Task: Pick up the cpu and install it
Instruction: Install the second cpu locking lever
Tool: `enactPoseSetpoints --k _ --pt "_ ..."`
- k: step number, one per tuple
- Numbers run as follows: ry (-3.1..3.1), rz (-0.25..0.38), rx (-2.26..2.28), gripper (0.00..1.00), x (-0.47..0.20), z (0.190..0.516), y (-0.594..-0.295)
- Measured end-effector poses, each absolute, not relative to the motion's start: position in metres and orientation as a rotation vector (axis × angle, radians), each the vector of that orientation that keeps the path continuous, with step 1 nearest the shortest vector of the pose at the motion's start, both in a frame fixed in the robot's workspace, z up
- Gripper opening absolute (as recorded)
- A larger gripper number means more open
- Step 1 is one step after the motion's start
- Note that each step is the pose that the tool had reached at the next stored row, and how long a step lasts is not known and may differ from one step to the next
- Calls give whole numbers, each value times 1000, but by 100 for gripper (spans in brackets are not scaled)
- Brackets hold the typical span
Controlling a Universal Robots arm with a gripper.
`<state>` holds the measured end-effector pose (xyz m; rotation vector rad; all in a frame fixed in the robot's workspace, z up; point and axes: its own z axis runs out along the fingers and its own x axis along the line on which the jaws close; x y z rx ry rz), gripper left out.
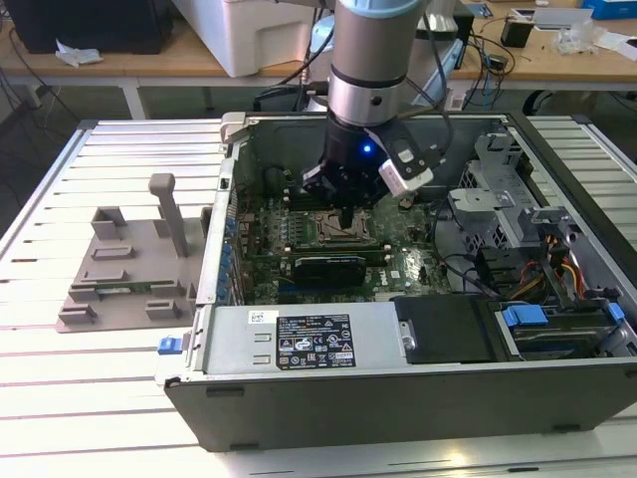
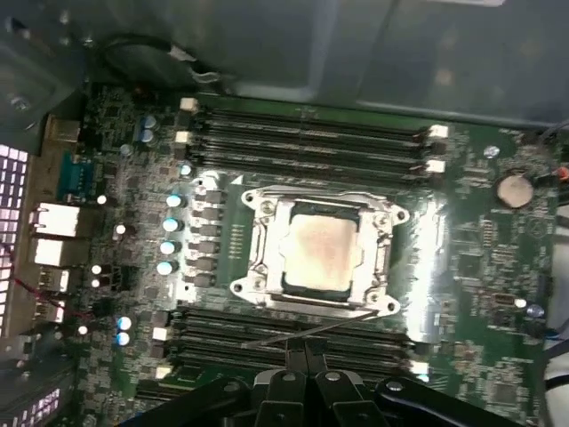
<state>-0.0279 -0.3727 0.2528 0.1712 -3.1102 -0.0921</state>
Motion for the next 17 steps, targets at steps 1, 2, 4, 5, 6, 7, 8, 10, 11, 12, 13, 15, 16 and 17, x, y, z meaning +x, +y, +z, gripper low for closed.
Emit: enactPoseSetpoints --k 1,2,4,5,6,7,8,10,11,12,13,15,16,17 --pt "-3110 -98 172 11 -32 251 -373" --pt "-3110 -104 171 11 -36 249 -374" --pt "-3110 -105 171 11 -41 242 -374" --pt "-3110 -105 172 11 -43 238 -374" --pt "-3110 -106 171 11 -43 236 -374" --pt "-3110 -107 172 11 -44 234 -374" --pt "-3110 -109 172 11 -44 233 -374" --pt "-3110 -113 172 11 -44 230 -374" --pt "-3110 -117 172 11 -45 229 -374" --pt "-3110 -120 172 11 -46 228 -374" --pt "-3110 -122 173 11 -46 227 -374" --pt "-3110 -128 178 11 -46 225 -374" --pt "-3109 -130 179 11 -46 225 -373" --pt "-3109 -132 181 11 -47 224 -373"
